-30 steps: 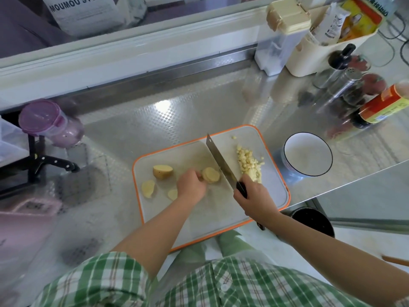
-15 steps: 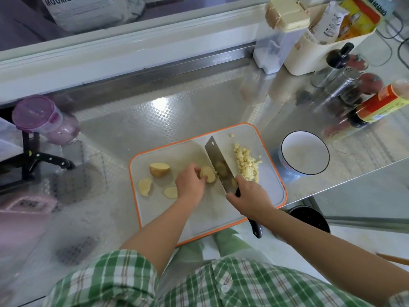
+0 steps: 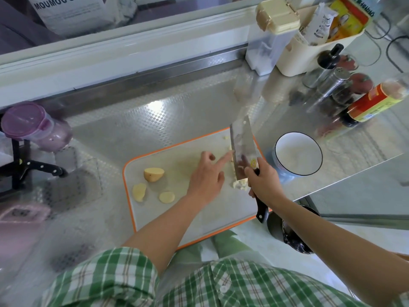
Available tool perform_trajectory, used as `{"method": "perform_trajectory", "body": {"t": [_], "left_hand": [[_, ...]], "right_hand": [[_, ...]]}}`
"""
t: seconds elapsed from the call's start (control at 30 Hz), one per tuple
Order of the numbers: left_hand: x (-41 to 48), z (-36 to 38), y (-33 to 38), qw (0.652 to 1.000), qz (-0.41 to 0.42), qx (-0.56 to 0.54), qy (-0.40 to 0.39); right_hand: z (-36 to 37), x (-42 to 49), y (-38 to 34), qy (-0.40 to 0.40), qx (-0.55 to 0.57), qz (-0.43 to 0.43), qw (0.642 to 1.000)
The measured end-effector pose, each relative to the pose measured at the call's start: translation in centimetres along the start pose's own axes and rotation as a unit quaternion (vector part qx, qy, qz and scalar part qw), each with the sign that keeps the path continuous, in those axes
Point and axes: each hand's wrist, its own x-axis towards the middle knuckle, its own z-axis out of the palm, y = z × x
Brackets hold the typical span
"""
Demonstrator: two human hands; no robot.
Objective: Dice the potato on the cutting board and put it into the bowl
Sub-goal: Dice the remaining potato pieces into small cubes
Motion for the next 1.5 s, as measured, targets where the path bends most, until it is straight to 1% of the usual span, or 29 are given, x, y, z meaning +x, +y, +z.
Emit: {"method": "perform_trajectory", "body": {"t": [0.07, 0.1, 0.2, 0.27, 0.4, 0.47, 0.53, 0.6, 0.7, 0.77, 0.83, 0.9, 0.97, 1.03, 1.1, 1.13, 1.2, 1.27, 1.33, 1.4, 1.43, 1.5], "left_hand": [[0.7, 0.6, 1.3, 0.997, 0.049, 0.050, -0.035], [1.1, 1.0, 1.6, 0.995, 0.055, 0.069, -0.048], [1.9, 1.8, 1.6, 0.988, 0.012, 0.129, -0.084], [2.1, 1.7, 1.2, 0.984, -0.005, 0.149, -0.096], [2.7, 1.2, 1.8, 0.993, 0.035, 0.103, -0.052], [3.1, 1.3, 1.7, 0.990, 0.030, 0.124, -0.065], [3.1, 1.1, 1.1, 0.982, 0.001, 0.171, -0.084], [3.0, 0.9, 0.5, 0.981, -0.002, 0.176, -0.076], [2.8, 0.9, 0.6, 0.983, 0.034, 0.162, -0.074], [2.6, 0.8, 0.5, 0.981, 0.034, 0.180, -0.070], [2.2, 0.6, 0.2, 0.983, 0.037, 0.174, -0.044], [2.0, 0.6, 0.0, 0.984, 0.078, 0.160, -0.028], [1.8, 0.4, 0.1, 0.974, 0.103, 0.194, -0.050], [1.7, 0.2, -0.2, 0.972, 0.073, 0.214, -0.066], [1.7, 0.0, -0.8, 0.974, 0.058, 0.213, -0.044], [1.6, -0.2, -0.9, 0.976, 0.070, 0.204, -0.017], [1.7, -0.2, -1.3, 0.984, 0.080, 0.152, 0.053], [1.7, -0.7, -1.5, 0.989, 0.045, 0.106, 0.091], [1.6, -1.1, -2.0, 0.992, -0.023, 0.074, 0.095], [1.5, -1.3, -2.6, 0.992, -0.086, 0.018, 0.093], [1.3, -1.4, -2.8, 0.990, -0.104, -0.011, 0.090], [1.2, -1.4, -2.6, 0.988, -0.118, -0.037, 0.088]], "right_hand": [[-0.5, 0.2, -0.1, 0.008, 0.036, 0.023, 0.999], [-0.7, 0.2, -0.1, 0.010, 0.052, 0.027, 0.998], [-1.4, -0.1, -0.4, 0.021, 0.083, 0.024, 0.996], [-1.7, -0.2, -0.5, 0.032, 0.085, 0.020, 0.996], [-1.5, 0.1, -0.4, 0.007, 0.079, 0.028, 0.996], [-1.4, 0.2, -0.4, -0.005, 0.089, 0.036, 0.995], [-1.4, 0.3, -0.5, -0.007, 0.101, 0.040, 0.994], [-1.5, 0.4, -0.6, -0.008, 0.112, 0.046, 0.993], [-1.6, 0.7, -0.8, -0.016, 0.105, 0.044, 0.993], [-1.5, 0.8, -1.1, -0.010, 0.105, 0.043, 0.993], [-1.5, 0.9, -1.3, -0.003, 0.110, 0.041, 0.993], [-1.5, 1.1, -1.4, -0.006, 0.111, 0.041, 0.993], [-1.3, 1.3, -1.4, -0.012, 0.113, 0.044, 0.993], [-1.2, 1.3, -1.5, -0.011, 0.123, 0.044, 0.991], [-1.2, 1.3, -1.6, -0.009, 0.122, 0.040, 0.992], [-1.2, 1.3, -1.5, -0.010, 0.116, 0.038, 0.992], [-1.2, 1.2, -1.6, -0.017, 0.096, 0.026, 0.995], [-0.9, 1.0, -1.7, -0.026, 0.062, -0.003, 0.998], [-0.4, 0.4, -2.1, -0.041, 0.011, -0.036, 0.998], [0.4, -0.1, -2.4, -0.059, -0.046, -0.062, 0.995], [0.8, -0.2, -2.5, -0.062, -0.067, -0.072, 0.993], [1.6, -0.2, -2.5, -0.049, -0.063, -0.076, 0.994]]}}
